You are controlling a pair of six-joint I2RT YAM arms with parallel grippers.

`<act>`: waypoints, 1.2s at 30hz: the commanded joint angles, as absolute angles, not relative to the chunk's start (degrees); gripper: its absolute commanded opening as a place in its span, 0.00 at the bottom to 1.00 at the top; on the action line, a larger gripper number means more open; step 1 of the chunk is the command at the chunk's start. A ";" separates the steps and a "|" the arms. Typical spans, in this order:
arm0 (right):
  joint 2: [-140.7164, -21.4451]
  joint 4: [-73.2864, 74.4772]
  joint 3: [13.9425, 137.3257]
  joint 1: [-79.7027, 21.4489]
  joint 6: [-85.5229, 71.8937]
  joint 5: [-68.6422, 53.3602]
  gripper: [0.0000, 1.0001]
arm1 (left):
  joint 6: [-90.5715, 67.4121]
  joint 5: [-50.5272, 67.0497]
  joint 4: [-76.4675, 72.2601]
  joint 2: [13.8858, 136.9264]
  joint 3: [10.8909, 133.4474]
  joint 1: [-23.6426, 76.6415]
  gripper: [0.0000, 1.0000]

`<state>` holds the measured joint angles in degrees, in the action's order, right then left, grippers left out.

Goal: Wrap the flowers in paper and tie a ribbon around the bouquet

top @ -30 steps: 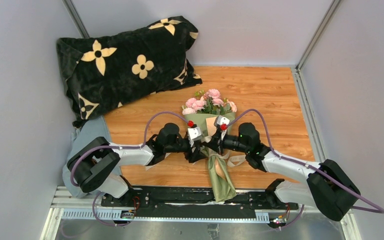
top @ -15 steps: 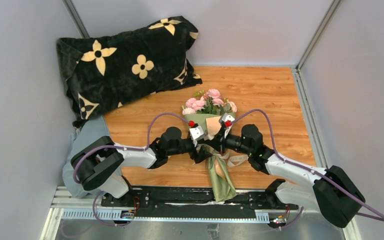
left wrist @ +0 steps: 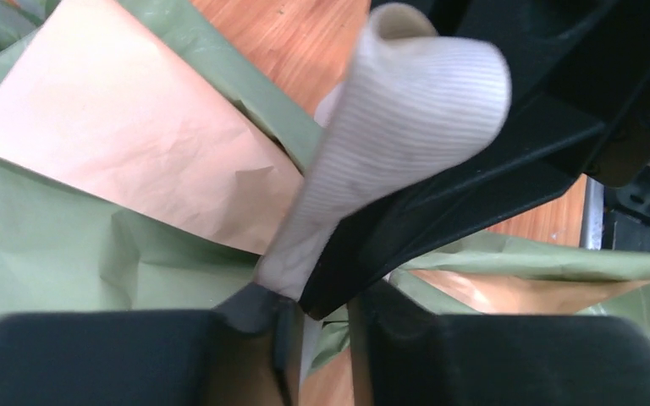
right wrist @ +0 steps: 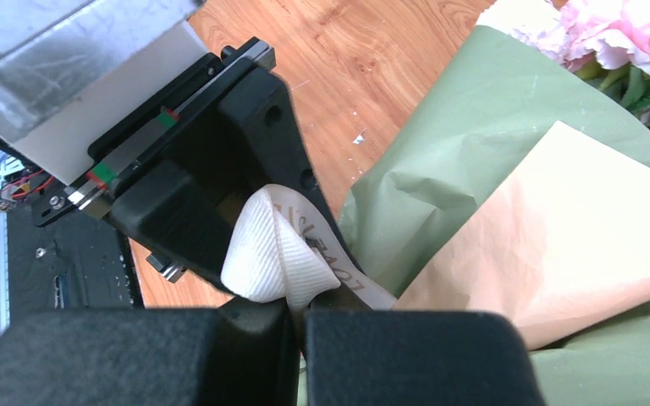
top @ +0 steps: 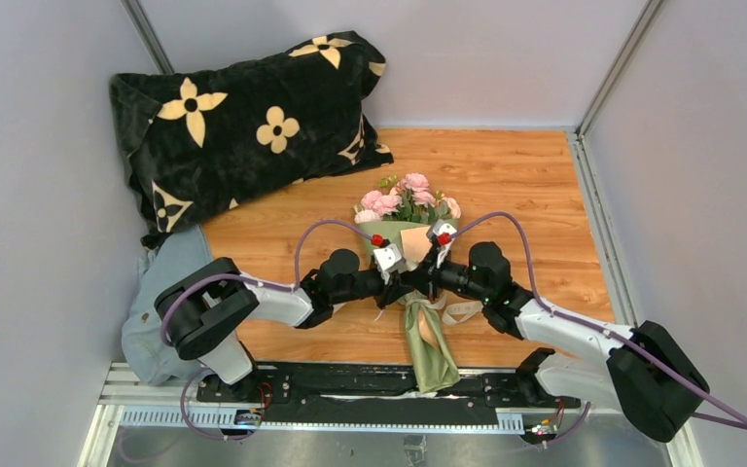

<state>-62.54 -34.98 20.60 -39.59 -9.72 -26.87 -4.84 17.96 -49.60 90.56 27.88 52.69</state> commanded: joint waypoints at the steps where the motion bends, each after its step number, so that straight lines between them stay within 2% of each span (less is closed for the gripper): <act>1: -62.95 -34.53 20.25 -39.17 -10.81 -25.42 0.00 | -5.37 19.30 -53.75 91.70 29.32 53.44 0.16; 3: -62.81 -33.37 20.74 -39.13 -10.96 -25.17 0.00 | -5.28 19.18 -53.80 91.77 29.22 53.44 0.01; 6: -61.85 -27.16 23.32 -39.08 -11.03 -23.80 0.04 | -5.06 18.86 -53.68 91.51 28.87 53.44 0.00; 8: -60.89 -17.97 27.41 -38.97 -11.51 -21.60 0.16 | -4.89 17.76 -53.26 91.05 28.60 53.36 0.00; 9: -60.44 -12.74 29.86 -38.70 -11.54 -20.74 0.26 | -4.79 16.37 -52.69 90.75 28.40 53.30 0.00; 11: -59.56 -1.87 35.26 -38.39 -11.71 -19.07 0.36 | -4.31 15.24 -51.79 89.98 28.09 53.30 0.00; 13: -58.54 9.93 39.74 -38.02 -13.26 -16.09 0.44 | -3.90 14.61 -51.15 89.13 27.75 53.20 0.00; 15: -57.04 16.72 41.94 -37.77 -15.53 -13.53 0.48 | -3.50 14.58 -50.21 88.53 27.46 53.09 0.00; 22: -50.19 38.14 42.43 -33.93 -32.70 7.62 0.55 | -1.25 14.07 -47.53 85.69 26.23 51.00 0.00; 26: -50.16 39.46 35.36 -27.06 -37.41 4.63 0.59 | 2.49 14.88 -47.46 84.23 24.59 50.19 0.00; 31: -54.27 36.65 31.39 -25.93 -39.88 5.79 0.60 | 4.68 15.43 -48.31 83.17 22.53 50.14 0.00; 36: -58.57 30.91 29.47 -25.93 -39.43 4.56 0.54 | 5.86 16.06 -47.68 82.41 21.90 50.18 0.00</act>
